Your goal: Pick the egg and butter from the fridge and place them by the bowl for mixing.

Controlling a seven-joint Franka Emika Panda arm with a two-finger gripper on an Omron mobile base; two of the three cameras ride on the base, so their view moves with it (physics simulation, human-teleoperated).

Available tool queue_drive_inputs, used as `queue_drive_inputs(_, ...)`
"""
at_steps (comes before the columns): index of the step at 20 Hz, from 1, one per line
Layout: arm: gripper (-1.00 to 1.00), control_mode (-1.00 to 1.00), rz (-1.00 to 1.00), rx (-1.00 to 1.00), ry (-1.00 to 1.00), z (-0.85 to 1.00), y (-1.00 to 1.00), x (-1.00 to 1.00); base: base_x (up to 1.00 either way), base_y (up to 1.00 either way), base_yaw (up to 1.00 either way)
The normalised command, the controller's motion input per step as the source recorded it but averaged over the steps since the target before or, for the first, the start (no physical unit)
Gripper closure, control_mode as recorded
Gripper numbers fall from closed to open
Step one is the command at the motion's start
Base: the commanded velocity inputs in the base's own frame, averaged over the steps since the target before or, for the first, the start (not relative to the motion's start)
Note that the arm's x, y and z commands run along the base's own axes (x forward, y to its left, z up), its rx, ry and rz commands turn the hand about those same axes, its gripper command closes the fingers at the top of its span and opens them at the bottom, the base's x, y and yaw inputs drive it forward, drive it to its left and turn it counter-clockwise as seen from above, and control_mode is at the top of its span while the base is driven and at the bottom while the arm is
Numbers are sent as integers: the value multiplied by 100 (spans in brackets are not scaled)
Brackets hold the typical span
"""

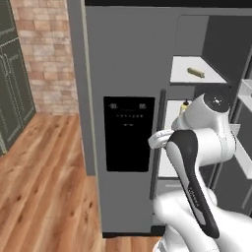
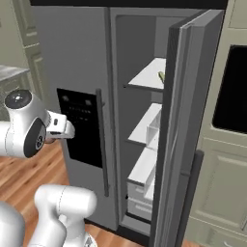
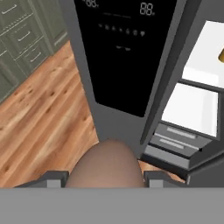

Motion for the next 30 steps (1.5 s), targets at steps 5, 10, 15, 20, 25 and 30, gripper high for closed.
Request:
queue_drive_inputs(5, 100, 100, 0, 0, 0, 0, 0, 0, -34, 40, 23)
queue_drive_inputs(10, 100, 100, 0, 0, 0, 0, 0, 0, -27, 31, 21)
queue_drive_inputs(15, 100, 100, 0, 0, 0, 0, 0, 0, -39, 41, 22)
queue_drive_inputs(20, 100, 100, 0, 0, 0, 0, 0, 0, -21, 56, 19)
queue_drive_inputs(25, 100, 100, 0, 0, 0, 0, 0, 0, -7, 69, 21)
queue_drive_inputs(30, 100, 100, 0, 0, 0, 0, 0, 0, -5, 74, 29)
